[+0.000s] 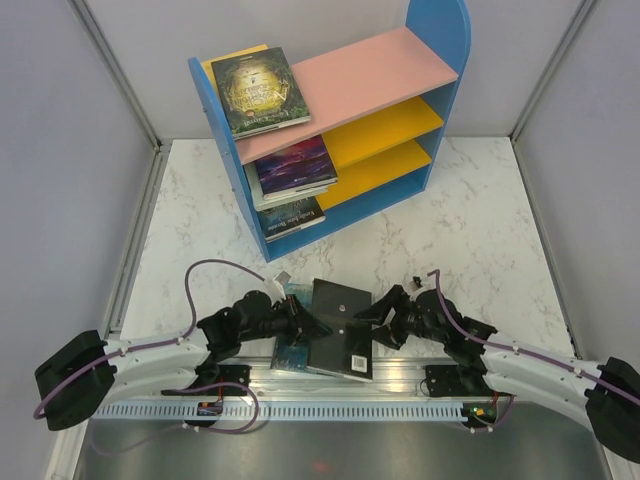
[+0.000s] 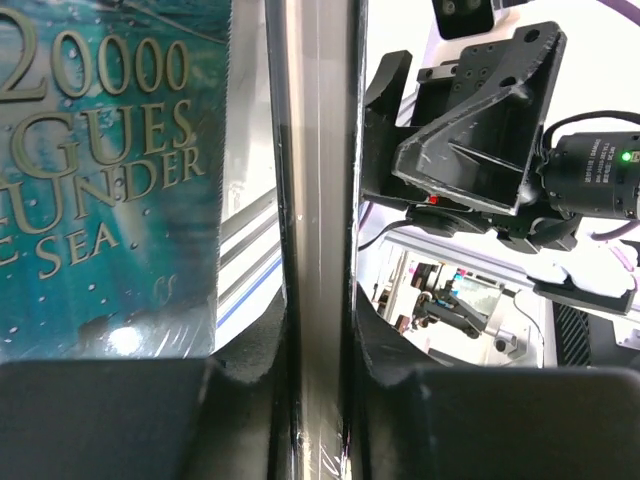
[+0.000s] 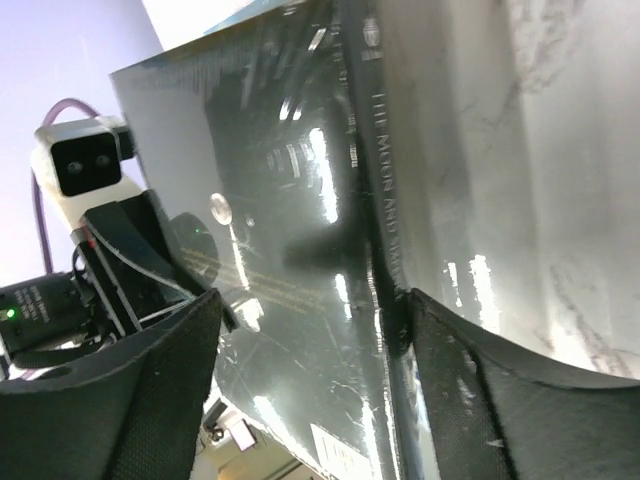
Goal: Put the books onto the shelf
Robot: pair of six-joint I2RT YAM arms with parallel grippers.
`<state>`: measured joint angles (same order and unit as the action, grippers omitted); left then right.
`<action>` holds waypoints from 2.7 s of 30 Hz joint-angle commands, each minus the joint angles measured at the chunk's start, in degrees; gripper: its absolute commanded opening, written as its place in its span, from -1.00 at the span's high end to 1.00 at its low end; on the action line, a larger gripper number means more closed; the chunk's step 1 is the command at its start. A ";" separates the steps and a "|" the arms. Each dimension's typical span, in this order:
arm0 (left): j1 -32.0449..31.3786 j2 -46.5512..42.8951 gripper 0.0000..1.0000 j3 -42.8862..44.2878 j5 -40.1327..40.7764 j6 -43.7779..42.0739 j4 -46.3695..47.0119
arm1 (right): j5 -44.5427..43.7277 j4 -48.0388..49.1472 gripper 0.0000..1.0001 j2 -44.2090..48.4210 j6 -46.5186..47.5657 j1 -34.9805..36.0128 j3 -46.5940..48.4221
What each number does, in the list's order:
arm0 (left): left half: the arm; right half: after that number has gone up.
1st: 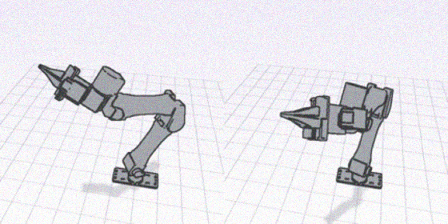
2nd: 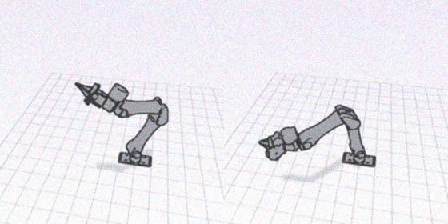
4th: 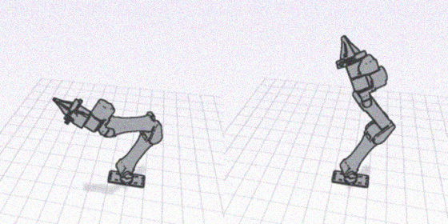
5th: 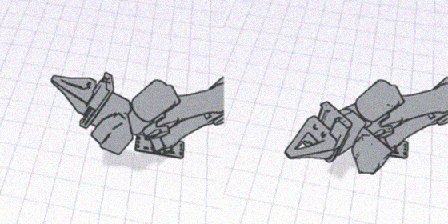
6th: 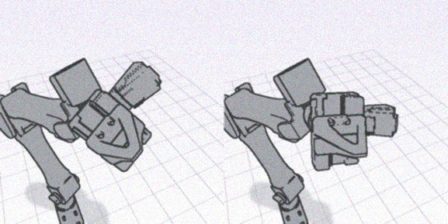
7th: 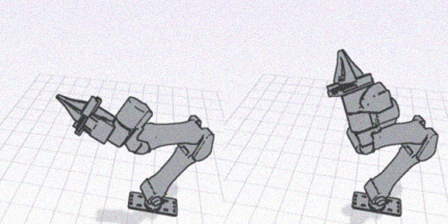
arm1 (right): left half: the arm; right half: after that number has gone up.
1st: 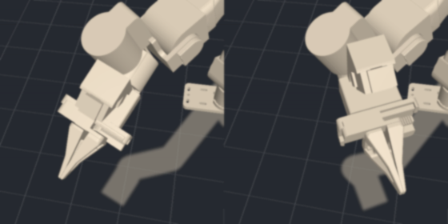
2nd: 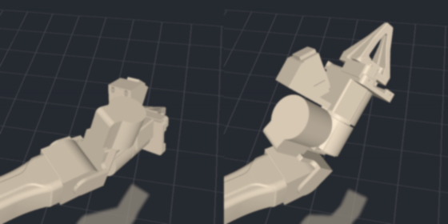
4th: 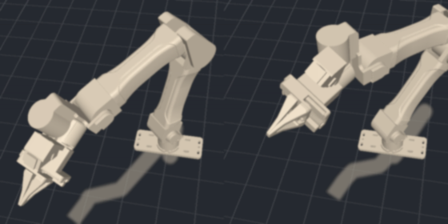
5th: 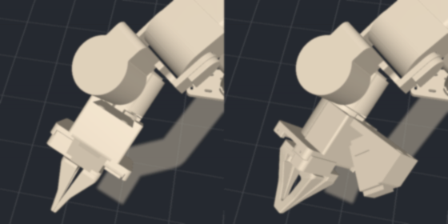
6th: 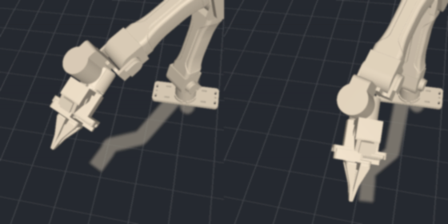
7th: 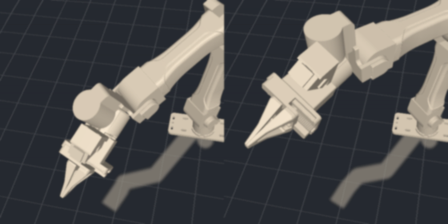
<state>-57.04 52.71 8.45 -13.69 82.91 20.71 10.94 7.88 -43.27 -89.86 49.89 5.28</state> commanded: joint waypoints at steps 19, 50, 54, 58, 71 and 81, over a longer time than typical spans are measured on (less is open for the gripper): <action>0.78 -25.02 0.95 -1.68 17.82 10.07 -7.52 | 1.28 17.78 -0.72 -0.84 -9.36 1.09 1.22; 2.72 -26.07 0.14 9.83 14.13 -0.11 -35.82 | -0.05 -7.15 1.00 0.37 5.65 -3.74 30.73; 2.72 -27.39 -0.03 10.54 13.96 -1.44 -38.98 | 1.36 -14.29 1.00 -0.85 10.84 -8.57 36.11; 2.81 -27.57 -0.09 12.37 13.96 -2.84 -41.70 | 2.95 -14.30 1.00 -4.01 12.78 -11.21 39.98; 2.90 -27.57 -0.10 15.72 14.75 -6.27 -47.07 | 10.76 -6.84 1.00 -12.54 16.04 -18.24 47.81; 2.90 -27.13 -0.11 16.78 14.75 -7.33 -49.18 | 11.91 5.83 1.00 -15.52 10.06 -19.04 41.65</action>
<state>-54.06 25.30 23.09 0.86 78.35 -27.49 20.91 -1.04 -57.71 -76.62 31.24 46.50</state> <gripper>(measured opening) 0.551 0.245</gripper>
